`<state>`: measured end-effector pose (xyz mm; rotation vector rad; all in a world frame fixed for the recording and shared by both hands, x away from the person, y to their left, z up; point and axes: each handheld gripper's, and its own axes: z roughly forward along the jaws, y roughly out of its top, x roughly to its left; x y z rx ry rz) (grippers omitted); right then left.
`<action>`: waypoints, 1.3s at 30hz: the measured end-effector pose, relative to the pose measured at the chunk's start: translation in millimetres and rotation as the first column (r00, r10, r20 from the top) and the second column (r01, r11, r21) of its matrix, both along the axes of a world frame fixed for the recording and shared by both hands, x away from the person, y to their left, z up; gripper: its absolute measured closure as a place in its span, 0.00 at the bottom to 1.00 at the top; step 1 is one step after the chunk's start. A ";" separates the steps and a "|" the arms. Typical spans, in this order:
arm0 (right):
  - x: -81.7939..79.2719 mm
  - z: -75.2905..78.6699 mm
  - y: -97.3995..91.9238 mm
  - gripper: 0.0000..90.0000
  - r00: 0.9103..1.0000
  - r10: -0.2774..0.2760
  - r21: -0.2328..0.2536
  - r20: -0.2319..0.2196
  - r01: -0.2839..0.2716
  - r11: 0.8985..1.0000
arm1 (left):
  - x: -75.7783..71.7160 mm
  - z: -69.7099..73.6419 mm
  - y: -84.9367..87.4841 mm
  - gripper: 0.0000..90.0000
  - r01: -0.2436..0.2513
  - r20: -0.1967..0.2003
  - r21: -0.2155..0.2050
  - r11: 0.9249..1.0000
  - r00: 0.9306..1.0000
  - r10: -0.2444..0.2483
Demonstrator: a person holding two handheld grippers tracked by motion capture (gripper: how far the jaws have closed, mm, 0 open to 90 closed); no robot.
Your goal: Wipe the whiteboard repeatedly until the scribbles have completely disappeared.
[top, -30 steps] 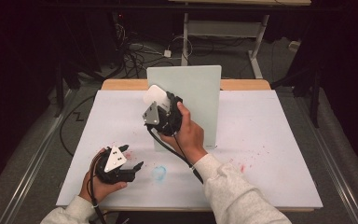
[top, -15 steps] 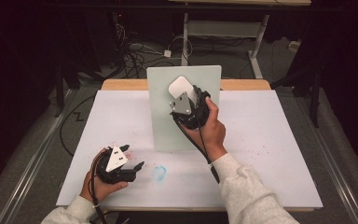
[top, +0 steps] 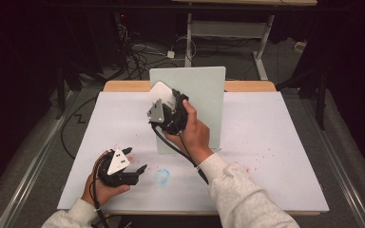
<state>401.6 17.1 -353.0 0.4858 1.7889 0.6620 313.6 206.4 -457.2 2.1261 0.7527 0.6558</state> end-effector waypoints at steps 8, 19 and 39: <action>-6.6 -13.3 12.8 0.34 0.998 0.044 -0.058 -0.033 -0.046 0.997 | -0.7 0.2 0.8 0.24 0.001 0.002 -0.002 1.000 1.000 -0.001; 1.8 6.6 -21.5 0.34 0.999 -0.036 0.012 -0.015 0.036 0.999 | -0.4 -0.3 0.4 0.24 0.001 -0.001 0.003 1.000 1.000 -0.001; -19.9 17.1 -101.3 0.34 1.000 0.003 0.149 -0.025 0.001 0.989 | 0.0 -0.5 -2.4 0.24 -0.010 0.003 0.019 1.000 1.000 0.010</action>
